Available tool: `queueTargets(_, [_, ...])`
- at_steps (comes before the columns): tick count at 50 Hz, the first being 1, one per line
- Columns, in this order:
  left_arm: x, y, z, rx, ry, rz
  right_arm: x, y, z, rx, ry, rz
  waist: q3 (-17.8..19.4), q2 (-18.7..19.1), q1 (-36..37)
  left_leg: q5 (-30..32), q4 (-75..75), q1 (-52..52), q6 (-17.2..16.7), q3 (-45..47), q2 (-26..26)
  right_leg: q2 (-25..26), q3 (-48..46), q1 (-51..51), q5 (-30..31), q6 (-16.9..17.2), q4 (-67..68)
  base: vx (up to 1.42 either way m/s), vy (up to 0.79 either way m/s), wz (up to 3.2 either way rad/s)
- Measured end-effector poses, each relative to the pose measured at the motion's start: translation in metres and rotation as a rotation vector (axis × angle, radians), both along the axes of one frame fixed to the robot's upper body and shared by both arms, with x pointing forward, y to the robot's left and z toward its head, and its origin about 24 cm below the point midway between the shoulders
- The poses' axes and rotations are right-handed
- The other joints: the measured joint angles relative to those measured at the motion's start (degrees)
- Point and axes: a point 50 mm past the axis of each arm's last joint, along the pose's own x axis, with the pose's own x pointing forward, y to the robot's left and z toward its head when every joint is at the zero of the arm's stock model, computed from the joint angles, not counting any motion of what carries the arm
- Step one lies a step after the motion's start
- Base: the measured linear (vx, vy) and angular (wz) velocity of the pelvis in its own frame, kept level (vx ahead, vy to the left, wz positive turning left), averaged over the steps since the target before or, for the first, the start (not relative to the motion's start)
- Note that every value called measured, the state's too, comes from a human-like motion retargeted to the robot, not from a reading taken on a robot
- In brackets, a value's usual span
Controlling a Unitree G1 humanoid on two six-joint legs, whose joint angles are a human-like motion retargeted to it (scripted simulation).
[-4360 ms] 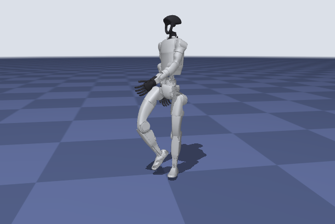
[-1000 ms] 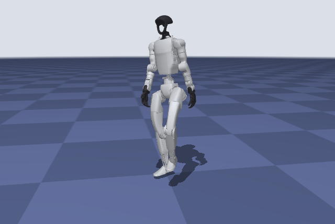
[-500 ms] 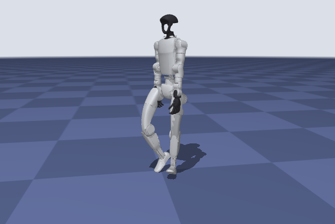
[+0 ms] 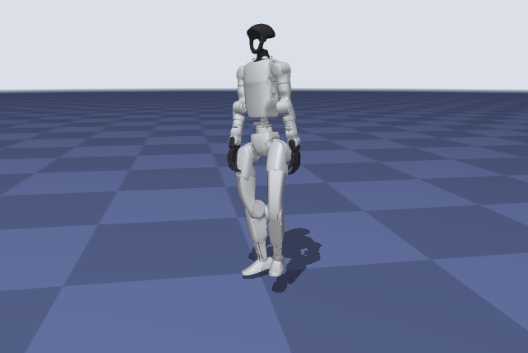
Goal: In place motions
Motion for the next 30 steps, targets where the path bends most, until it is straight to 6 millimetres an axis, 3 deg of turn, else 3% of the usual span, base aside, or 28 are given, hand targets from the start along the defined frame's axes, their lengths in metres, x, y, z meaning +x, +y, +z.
queueTargets(2, [-0.027, 0.005, 0.006, 0.028, 0.062, 0.041, 0.048, 0.024, 0.016, 0.076, -0.183, 0.085, 2.42, -0.43, 2.69, 0.33, 10.43, -8.44, 1.49, -7.28, -1.87, 0.57, 0.60, 0.19, 1.23, -0.22, -0.66, -0.06, -0.07, -0.13])
queueTargets(5, [-0.064, 0.009, 0.017, 0.032, 0.148, 0.099, 0.111, 0.050, 0.051, 0.126, -0.430, 0.257, 6.49, -2.05, 4.69, -5.16, 23.99, -13.02, 3.11, -4.58, 2.66, -0.11, 0.77, 2.07, 1.96, -1.12, -0.53, -0.01, -0.04, -0.33])
queueTargets(6, [-0.072, 0.008, 0.020, 0.021, 0.177, 0.107, 0.123, 0.054, 0.058, 0.122, -0.468, 0.291, 6.95, -2.34, 5.10, -5.91, 26.62, -14.38, 3.31, -3.89, 3.30, -0.33, 1.03, 1.96, 2.02, -1.45, -0.28, -0.06, -0.05, -0.23])
queueTargets(10, [-0.098, 0.014, 0.031, 0.053, 0.251, 0.141, 0.144, 0.066, 0.074, 0.142, -0.556, 0.307, 6.38, -3.09, 5.65, -7.58, 33.62, -18.71, 3.67, -3.28, 4.16, -0.96, 0.95, 1.74, 2.17, -2.02, 0.00, 0.10, -0.02, 0.05])
queueTargets(13, [-0.098, 0.020, 0.031, 0.083, 0.246, 0.147, 0.143, 0.065, 0.074, 0.150, -0.565, 0.282, 5.74, -2.90, 5.60, -7.64, 32.78, -18.04, 3.27, -3.33, 3.45, -0.89, 0.63, 1.77, 2.14, -2.16, -0.25, 0.04, 0.01, 0.14])
queueTargets(17, [-0.074, 0.023, 0.022, 0.092, 0.202, 0.126, 0.116, 0.048, 0.052, 0.081, -0.471, 0.253, 4.19, -1.75, 4.44, -7.38, 22.10, -11.67, 2.41, -4.75, -0.27, -0.30, -1.16, 2.39, 1.69, -1.62, -0.87, 0.04, 0.00, 0.43])
queueTargets(21, [-0.019, 0.017, 0.005, 0.070, 0.090, 0.055, 0.046, 0.015, 0.014, -0.001, -0.202, 0.165, 2.14, -0.10, 3.77, -5.19, -4.46, 2.68, 0.45, -7.36, -7.91, 0.82, -1.49, 2.70, -0.37, -1.23, 0.66, 0.05, 0.00, 0.18])
queueTargets(22, [-0.002, 0.014, 0.002, 0.070, 0.049, 0.029, 0.026, 0.007, 0.007, -0.016, -0.128, 0.134, 1.89, 0.47, 3.90, -5.85, -12.38, 7.09, 0.09, -7.20, -9.39, 1.32, -1.38, 2.62, -1.13, -1.27, 1.68, 0.00, -0.01, -0.19])
queueTargets(25, [0.056, 0.004, -0.007, 0.083, -0.109, -0.068, -0.037, -0.019, -0.006, -0.063, 0.097, 0.040, 0.62, 3.80, 2.40, -16.33, -32.64, 18.86, 0.20, -3.36, -10.44, 4.55, -3.36, 1.78, -3.20, -1.98, 5.68, -0.02, 0.03, 0.30])
queueTargets(26, [0.075, -0.002, -0.008, 0.070, -0.165, -0.094, -0.057, -0.029, -0.007, -0.089, 0.161, 0.017, -0.08, 5.42, 0.80, -15.45, -36.59, 19.41, 1.38, -5.47, -10.62, 5.42, -5.31, 1.00, -2.46, -2.10, 7.48, -0.10, 0.09, 0.94])
queueTargets(28, [0.131, -0.017, -0.005, 0.018, -0.326, -0.126, -0.090, -0.048, -0.007, -0.142, 0.267, -0.020, -0.84, 8.84, -3.19, -13.27, -40.46, 17.58, 1.19, -9.19, -8.52, 5.20, -9.55, -4.57, 2.74, -1.76, 16.13, -0.37, 0.11, 1.00])
queueTargets(30, [0.190, -0.029, 0.006, -0.034, -0.494, -0.134, -0.103, -0.059, -0.005, -0.173, 0.311, -0.055, 1.16, 9.58, -2.72, -12.87, -40.50, 15.47, 0.44, -8.25, -6.46, 3.52, -5.22, -13.72, 10.01, -0.40, 29.71, -0.61, 0.19, -0.10])
